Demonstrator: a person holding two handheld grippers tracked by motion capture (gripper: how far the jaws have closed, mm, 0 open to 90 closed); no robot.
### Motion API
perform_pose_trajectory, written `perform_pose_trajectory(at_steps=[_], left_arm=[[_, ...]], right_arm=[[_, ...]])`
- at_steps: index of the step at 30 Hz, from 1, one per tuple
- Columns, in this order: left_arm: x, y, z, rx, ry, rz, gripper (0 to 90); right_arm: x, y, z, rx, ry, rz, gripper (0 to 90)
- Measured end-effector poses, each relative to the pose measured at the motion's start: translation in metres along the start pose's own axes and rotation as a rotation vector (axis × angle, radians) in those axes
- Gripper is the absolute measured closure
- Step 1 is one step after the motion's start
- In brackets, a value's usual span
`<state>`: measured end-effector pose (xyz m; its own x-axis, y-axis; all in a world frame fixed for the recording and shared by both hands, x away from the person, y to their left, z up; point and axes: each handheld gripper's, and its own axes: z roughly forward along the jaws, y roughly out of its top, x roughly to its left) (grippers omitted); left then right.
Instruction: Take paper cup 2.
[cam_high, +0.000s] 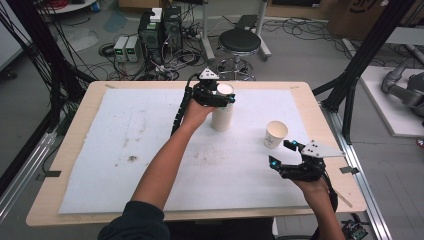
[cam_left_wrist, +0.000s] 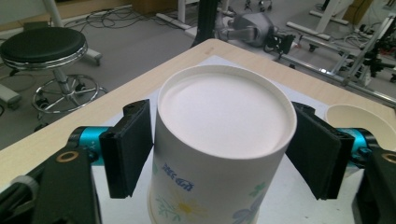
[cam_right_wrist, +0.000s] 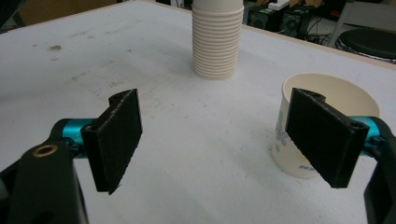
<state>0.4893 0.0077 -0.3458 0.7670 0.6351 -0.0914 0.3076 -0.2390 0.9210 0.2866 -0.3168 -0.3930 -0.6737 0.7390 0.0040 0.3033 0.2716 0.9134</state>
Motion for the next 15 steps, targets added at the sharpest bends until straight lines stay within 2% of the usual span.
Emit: perform_pose_trajectory(at_steps=[1, 8, 15], left_arm=[[0.0, 0.0, 0.0, 0.0, 0.004, 0.006, 31.6], [-0.001, 0.003, -0.001, 0.01, 0.006, 0.025, 32.6], [-0.003, 0.017, -0.008, -0.011, -0.002, 0.039, 33.5]], right_arm=[[0.0, 0.0, 0.0, 0.0, -0.001, 0.002, 19.0], [0.0, -0.001, -0.001, 0.001, -0.001, 0.003, 19.0], [0.001, -0.001, 0.001, 0.002, 0.004, 0.007, 19.0]])
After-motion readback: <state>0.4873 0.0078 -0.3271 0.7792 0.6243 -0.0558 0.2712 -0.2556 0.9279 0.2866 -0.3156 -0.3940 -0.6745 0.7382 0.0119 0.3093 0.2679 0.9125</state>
